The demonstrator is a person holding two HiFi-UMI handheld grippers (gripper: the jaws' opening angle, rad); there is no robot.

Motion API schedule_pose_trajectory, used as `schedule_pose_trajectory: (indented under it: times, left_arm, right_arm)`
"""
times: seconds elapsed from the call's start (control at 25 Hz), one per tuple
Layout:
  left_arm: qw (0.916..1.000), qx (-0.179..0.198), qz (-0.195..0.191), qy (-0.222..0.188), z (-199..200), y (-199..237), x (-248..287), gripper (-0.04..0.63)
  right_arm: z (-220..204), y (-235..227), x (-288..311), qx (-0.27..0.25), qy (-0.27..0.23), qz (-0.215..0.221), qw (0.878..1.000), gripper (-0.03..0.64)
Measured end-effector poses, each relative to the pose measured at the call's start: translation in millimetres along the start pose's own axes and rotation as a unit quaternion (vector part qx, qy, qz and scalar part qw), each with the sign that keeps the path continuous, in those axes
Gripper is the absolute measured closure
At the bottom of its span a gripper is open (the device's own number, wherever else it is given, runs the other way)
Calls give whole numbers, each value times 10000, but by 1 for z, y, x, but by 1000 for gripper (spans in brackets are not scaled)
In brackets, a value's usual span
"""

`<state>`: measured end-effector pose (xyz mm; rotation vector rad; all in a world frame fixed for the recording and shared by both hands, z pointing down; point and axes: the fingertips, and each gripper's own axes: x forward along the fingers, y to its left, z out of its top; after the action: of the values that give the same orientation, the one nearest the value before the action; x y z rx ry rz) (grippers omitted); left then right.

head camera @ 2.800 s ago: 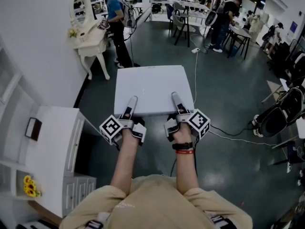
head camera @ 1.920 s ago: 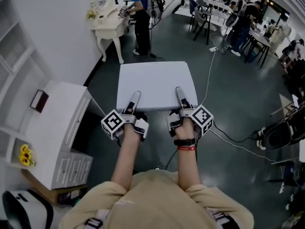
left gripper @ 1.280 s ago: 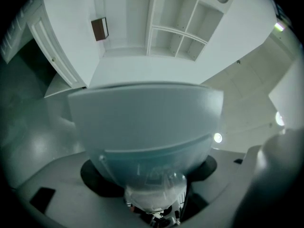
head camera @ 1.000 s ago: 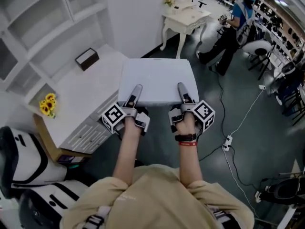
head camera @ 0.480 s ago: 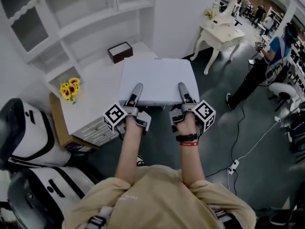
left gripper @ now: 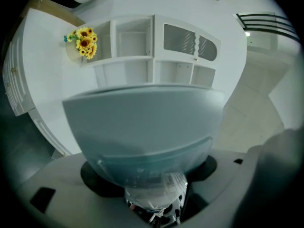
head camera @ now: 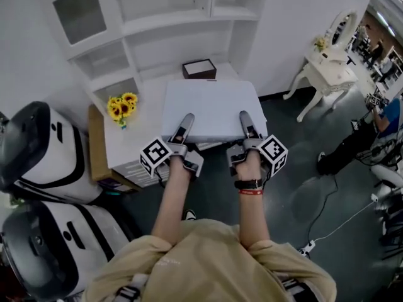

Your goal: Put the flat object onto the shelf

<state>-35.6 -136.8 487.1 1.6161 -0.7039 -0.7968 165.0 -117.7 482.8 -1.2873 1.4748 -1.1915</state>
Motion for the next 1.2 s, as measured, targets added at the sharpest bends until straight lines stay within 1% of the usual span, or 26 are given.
schedule_pose_trajectory:
  times: [0.12,0.24,0.52,0.68,0.76,0.84,1.0,1.2]
  left_arm:
    - [9997,22,-14,-224,33,0,-6,253]
    - [9991,-31,-66,-421,58,-1,-10,253]
    - [9974,-89,0,-708,96,7,-20,252]
    - [9964,-63,175,-832,115,13,-22,252]
    - [9958,-12,243,-885,126,14,-22,252]
    - [9951,9,272,-956,136,12,-19,252]
    - [9935,59,360,-1074,158,8,1,252]
    - [9926,66,340,-1161,163,5,10,253]
  right_arm:
    - [-26,8,28,-32,244,120,9996,241]
    - [-46,15,50,-64,457,196,9987,242]
    - [-79,21,85,-164,866,176,9960,252]
    - [-95,19,103,-129,1066,37,9942,252]
    - [-101,21,112,-109,1150,-4,9933,252]
    - [-106,24,125,-67,1222,48,9925,252]
    - [-105,33,158,-17,1343,47,9909,252]
    - [-101,38,171,-19,1390,124,9902,252]
